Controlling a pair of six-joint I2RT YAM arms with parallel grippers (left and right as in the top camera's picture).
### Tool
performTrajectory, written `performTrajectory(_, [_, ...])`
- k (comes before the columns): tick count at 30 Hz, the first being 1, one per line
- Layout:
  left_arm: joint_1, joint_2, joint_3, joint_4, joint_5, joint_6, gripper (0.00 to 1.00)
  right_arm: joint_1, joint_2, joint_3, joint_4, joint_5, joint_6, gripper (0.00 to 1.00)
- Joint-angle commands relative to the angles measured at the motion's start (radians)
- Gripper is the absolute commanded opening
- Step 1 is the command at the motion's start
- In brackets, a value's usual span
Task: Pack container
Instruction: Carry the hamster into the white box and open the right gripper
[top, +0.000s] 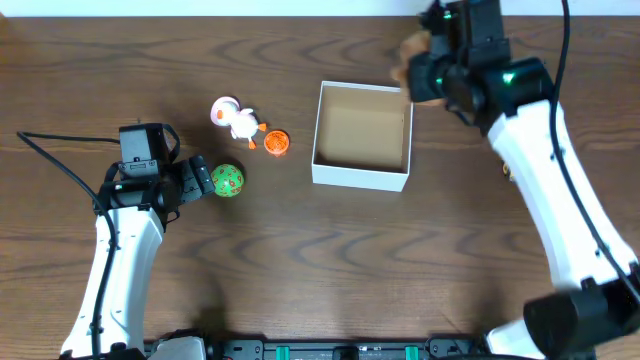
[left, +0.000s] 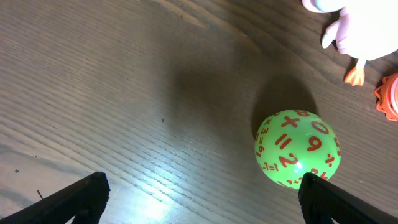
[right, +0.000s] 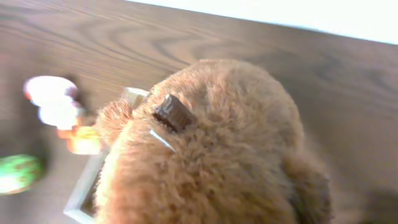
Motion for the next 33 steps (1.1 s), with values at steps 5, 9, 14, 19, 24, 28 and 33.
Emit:
performTrajectory(5, [0.005,0.004,0.02,-0.003,-0.002,-0.005,0.98,0.11,0.082,-0.031,-0.037,0.154,0.332,0.01])
performTrajectory(9, [0.005,0.004,0.02,-0.003,-0.002,-0.005,0.98,0.13,0.17,-0.031,-0.023,0.158,0.346,0.01])
performTrajectory(14, [0.005,0.004,0.02,-0.003,-0.002,-0.005,0.98,0.127,0.298,-0.031,-0.012,0.153,0.352,0.02])
performTrajectory(19, [0.005,0.004,0.02,-0.003,-0.002,-0.005,0.98,0.12,0.378,-0.031,0.007,0.19,0.352,0.05])
performTrajectory(24, [0.005,0.004,0.02,-0.003,-0.002,-0.005,0.98,0.087,0.393,-0.031,0.027,0.19,0.352,0.1])
performTrajectory(28, [0.005,0.004,0.02,-0.003,-0.002,-0.005,0.98,0.068,0.395,-0.032,0.021,0.191,0.34,0.13])
performTrajectory(33, [0.005,0.004,0.02,-0.003,-0.002,-0.005,0.98,0.063,0.397,-0.051,0.035,0.192,0.34,0.16])
